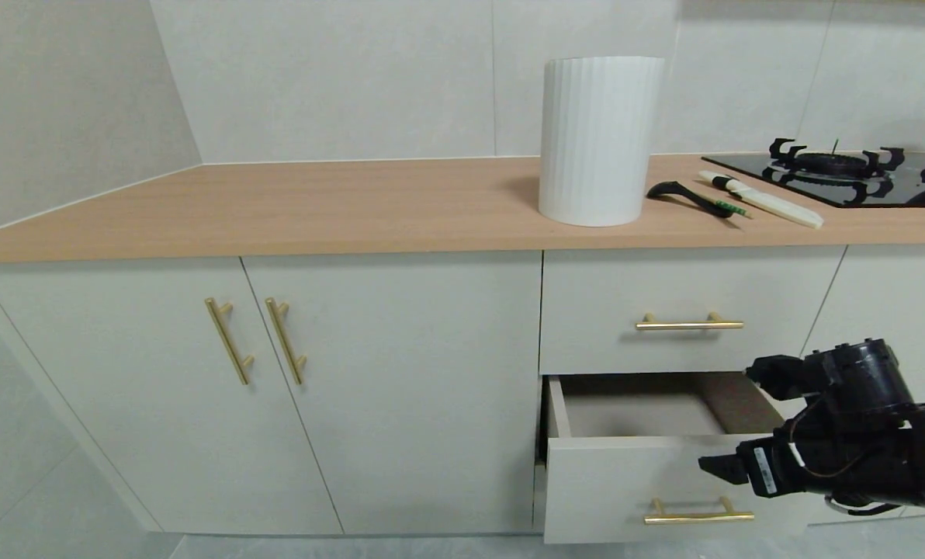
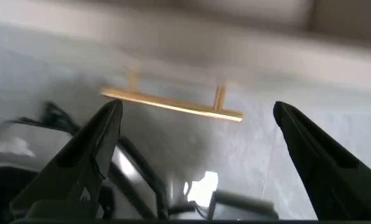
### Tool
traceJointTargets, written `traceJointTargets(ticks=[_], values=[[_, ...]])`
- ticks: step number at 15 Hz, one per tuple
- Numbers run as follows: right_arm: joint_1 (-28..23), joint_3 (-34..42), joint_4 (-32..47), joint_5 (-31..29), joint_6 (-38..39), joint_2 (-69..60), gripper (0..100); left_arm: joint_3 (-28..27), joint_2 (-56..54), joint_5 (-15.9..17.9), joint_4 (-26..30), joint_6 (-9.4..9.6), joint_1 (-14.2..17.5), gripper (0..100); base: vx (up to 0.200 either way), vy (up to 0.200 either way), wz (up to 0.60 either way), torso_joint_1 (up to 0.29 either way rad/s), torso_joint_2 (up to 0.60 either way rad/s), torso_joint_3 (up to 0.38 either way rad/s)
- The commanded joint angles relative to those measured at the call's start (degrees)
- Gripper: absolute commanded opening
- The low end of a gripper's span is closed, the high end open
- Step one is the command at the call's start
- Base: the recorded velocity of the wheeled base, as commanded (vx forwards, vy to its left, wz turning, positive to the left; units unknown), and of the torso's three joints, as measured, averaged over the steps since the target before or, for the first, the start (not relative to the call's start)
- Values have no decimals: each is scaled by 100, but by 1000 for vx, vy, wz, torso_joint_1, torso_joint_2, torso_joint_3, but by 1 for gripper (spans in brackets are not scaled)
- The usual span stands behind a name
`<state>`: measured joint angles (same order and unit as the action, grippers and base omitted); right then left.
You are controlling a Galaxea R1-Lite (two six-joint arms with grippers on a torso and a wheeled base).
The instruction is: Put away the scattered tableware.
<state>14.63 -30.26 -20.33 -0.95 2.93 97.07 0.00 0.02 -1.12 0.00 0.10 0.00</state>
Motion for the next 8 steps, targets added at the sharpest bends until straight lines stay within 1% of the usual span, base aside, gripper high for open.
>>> traceJointTargets(ticks=[1,2,3,5,6,7,8], values=[[225,-138,-14,-2,112,-646,100,0,-2,-2,0,-1,0,100,0,0,0,0,0,0],[304,-103,-348,-10,235,-435,100,0,-2,-2,0,-1,0,100,0,0,0,0,0,0],[313,-68,-823,-265,402,13,100,0,-2,-2,0,-1,0,100,0,0,0,0,0,0],[321,-7,-1377,-617,525,646,100,0,-2,-2,0,-1,0,100,0,0,0,0,0,0],[330,55,-1904,-722,560,1156,100,0,-2,-2,0,-1,0,100,0,0,0,0,0,0],[330,64,-2115,-749,613,1340,100,0,-2,-2,0,-1,0,100,0,0,0,0,0,0],[330,55,-2528,-863,806,1736,100,0,-2,-2,0,-1,0,100,0,0,0,0,0,0]])
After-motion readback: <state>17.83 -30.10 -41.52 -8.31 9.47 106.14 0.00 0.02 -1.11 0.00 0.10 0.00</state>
